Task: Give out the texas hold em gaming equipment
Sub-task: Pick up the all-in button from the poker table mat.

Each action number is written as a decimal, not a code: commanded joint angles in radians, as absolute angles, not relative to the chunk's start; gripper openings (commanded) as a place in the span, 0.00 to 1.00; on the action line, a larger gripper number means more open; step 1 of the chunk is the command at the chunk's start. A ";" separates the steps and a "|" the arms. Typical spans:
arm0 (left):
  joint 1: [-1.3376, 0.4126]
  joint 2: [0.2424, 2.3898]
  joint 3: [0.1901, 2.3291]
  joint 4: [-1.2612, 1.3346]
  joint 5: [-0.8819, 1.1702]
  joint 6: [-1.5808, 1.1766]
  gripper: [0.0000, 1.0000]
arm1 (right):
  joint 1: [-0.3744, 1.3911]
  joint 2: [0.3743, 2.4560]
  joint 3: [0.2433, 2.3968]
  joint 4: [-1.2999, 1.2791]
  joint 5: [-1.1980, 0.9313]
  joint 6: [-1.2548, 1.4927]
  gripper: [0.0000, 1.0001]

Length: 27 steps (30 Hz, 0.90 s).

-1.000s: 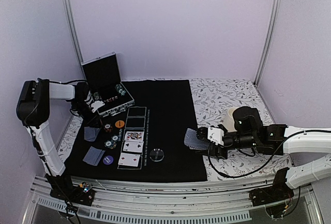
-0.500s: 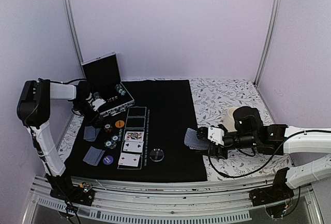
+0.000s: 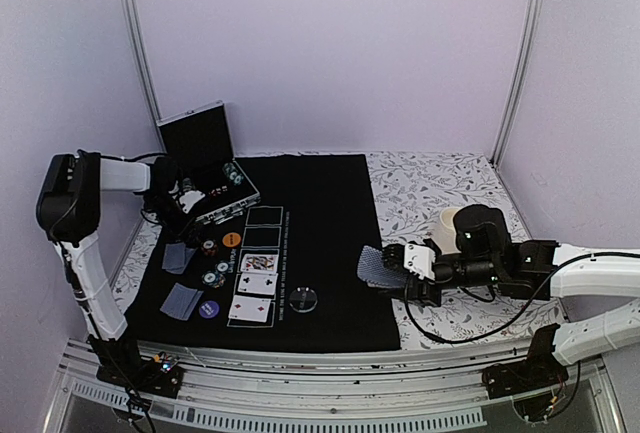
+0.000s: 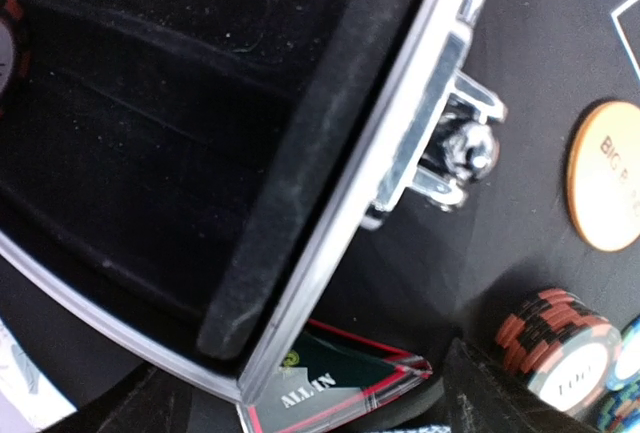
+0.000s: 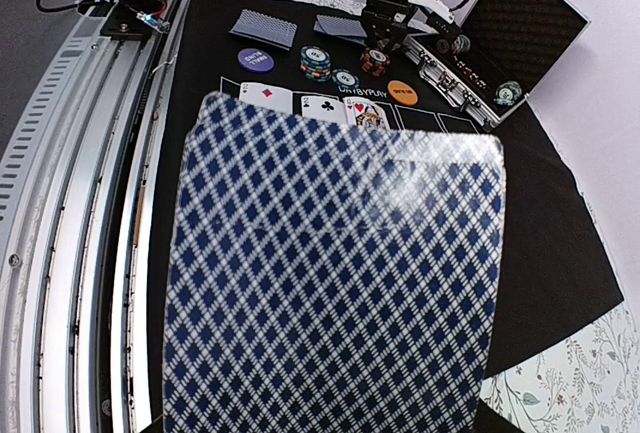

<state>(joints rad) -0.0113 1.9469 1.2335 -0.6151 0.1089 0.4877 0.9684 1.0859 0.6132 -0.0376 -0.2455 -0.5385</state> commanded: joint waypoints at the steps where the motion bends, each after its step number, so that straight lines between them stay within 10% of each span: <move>1: -0.020 2.025 1.205 -0.587 0.012 0.468 0.84 | 0.965 1.067 0.607 -0.024 -0.248 -0.537 0.56; 18: -0.020 1.959 1.164 -0.600 -0.046 0.495 0.66 | 0.966 1.055 0.609 -0.024 -0.253 -0.538 0.56; 27: -0.021 1.913 1.128 -0.601 -0.029 0.502 0.75 | 0.966 1.046 0.607 -0.022 -0.256 -0.537 0.57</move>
<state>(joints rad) -0.0319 1.9018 1.1748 -0.5644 0.0727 0.4774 0.9680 1.0740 0.6132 -0.0376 -0.2459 -0.5388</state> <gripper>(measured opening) 0.750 0.564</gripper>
